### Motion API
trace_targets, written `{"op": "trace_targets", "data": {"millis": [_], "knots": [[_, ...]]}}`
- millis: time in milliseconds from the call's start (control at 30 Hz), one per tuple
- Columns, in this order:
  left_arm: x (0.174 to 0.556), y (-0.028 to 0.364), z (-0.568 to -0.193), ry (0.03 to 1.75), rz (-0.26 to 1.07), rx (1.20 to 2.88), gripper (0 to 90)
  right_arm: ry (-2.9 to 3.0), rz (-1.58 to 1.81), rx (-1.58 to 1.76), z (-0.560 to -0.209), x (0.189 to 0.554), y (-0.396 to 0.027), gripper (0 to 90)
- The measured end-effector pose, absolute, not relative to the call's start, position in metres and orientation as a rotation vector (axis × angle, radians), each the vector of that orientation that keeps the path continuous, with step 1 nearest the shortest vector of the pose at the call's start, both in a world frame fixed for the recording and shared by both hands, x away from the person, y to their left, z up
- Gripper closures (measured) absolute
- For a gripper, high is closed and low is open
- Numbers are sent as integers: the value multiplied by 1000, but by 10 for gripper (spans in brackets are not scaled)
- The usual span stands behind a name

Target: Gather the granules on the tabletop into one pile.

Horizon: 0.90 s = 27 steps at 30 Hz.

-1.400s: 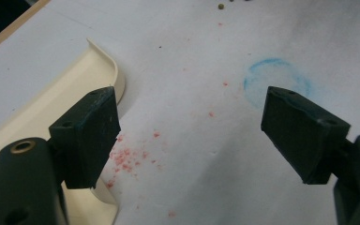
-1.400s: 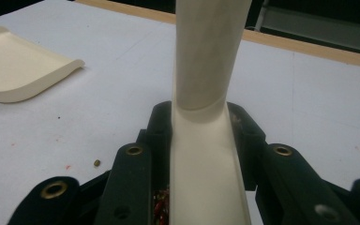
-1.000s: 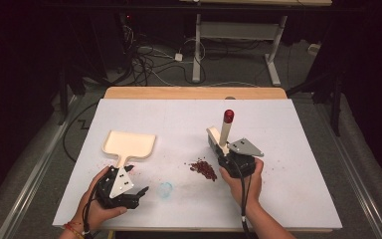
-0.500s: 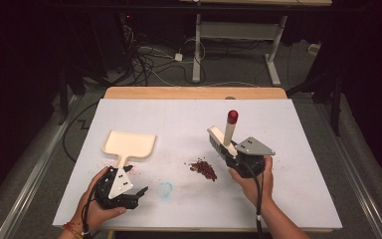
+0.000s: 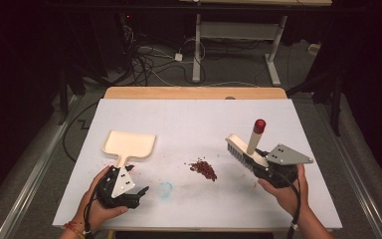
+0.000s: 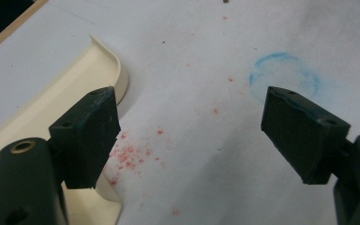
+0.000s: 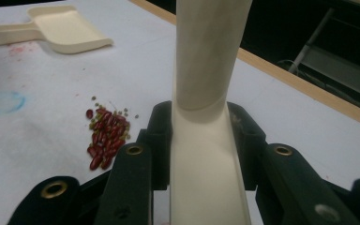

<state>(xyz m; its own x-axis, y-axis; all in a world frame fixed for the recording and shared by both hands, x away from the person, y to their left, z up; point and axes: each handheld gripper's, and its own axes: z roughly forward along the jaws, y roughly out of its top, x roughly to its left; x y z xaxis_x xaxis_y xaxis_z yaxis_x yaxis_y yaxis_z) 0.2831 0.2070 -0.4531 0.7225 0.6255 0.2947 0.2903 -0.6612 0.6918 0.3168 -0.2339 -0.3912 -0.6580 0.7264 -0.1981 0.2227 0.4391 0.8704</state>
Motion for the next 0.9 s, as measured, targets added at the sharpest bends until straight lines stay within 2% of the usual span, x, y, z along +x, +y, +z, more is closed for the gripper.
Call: {"op": "trace_targets", "data": {"millis": [533, 900], "knots": [[283, 206, -454, 687, 693, 2303, 190, 2389, 1200, 639, -396, 277, -270, 670], [283, 204, -454, 685, 708, 2318, 189, 2456, 1088, 643, -404, 288, -285, 669]]}}
